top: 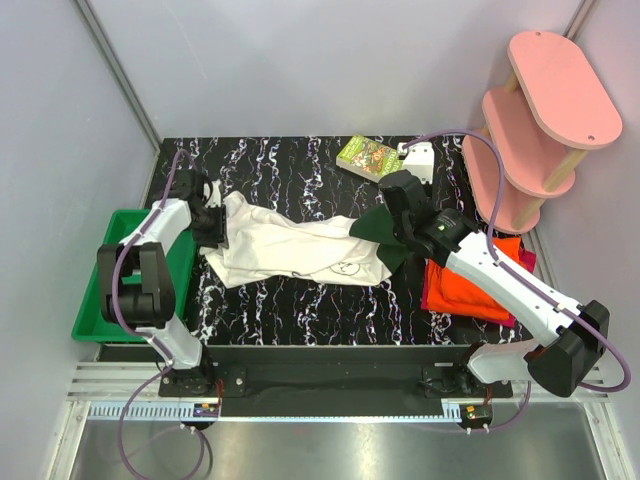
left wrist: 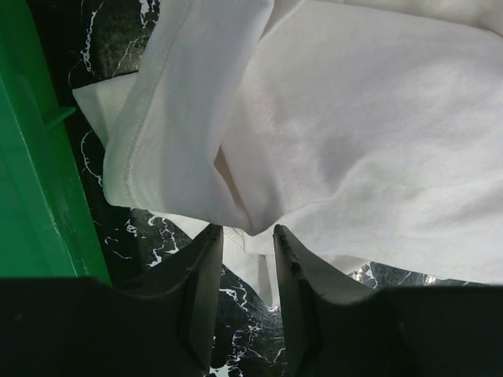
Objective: Fold and stack the t-shirts
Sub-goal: Flatten the tshirt out
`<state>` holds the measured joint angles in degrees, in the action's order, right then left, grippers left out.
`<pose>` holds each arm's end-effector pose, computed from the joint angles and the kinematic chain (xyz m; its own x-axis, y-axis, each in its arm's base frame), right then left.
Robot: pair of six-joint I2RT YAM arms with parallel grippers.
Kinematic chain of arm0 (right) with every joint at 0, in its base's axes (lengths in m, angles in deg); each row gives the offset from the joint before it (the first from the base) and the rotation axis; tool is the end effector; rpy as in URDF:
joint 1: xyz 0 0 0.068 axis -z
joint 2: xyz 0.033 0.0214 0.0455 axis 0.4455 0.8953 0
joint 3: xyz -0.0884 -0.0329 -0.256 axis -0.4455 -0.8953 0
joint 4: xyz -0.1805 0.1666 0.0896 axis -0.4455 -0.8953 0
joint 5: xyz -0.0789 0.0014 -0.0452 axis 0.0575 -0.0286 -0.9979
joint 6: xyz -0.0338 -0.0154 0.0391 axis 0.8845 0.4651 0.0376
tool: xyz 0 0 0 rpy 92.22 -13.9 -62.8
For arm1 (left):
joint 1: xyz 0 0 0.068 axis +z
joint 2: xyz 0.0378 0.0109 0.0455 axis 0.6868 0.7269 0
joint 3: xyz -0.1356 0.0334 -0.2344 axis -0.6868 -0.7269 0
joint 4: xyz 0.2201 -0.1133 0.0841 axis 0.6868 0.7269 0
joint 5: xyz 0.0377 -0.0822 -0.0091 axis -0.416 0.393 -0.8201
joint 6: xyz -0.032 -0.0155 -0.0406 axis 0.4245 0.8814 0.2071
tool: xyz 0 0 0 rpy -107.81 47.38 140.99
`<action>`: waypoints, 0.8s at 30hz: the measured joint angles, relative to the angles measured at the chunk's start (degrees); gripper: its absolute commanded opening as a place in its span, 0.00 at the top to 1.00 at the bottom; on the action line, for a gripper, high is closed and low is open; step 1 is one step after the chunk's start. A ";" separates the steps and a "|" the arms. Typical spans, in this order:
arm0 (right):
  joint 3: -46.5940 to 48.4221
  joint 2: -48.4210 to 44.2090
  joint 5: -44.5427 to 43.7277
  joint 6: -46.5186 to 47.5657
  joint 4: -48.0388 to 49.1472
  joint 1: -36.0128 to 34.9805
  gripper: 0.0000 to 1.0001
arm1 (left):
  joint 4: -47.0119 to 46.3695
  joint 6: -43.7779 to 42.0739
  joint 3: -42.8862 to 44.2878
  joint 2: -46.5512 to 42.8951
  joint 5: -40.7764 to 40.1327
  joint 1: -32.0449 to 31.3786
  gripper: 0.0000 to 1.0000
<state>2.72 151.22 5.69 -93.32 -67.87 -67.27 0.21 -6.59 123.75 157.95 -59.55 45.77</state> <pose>0.2319 0.1649 0.3630 -0.3855 -0.1173 -0.9152 0.1423 0.9724 -0.1846 0.3271 0.0079 0.2101 -0.9348 -0.0665 -0.3489 -0.0106 0.9871 -0.1598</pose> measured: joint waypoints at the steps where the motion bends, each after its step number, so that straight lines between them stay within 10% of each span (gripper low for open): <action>1: 0.00 0.00 0.00 0.00 0.00 0.00 1.00 | -0.09 0.02 0.00 0.22 -0.07 0.04 0.64; 16: 0.00 0.22 0.00 0.02 0.15 0.00 1.00 | -0.74 0.15 0.07 1.79 3.76 0.11 0.77; 24: 0.00 0.72 0.02 0.07 0.42 0.00 1.00 | -1.51 -0.13 0.02 1.46 4.72 0.11 1.00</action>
<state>2.72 151.94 5.71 -93.25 -67.46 -67.27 -1.30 -6.72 123.77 159.41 -54.83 45.88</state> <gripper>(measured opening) 0.014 0.035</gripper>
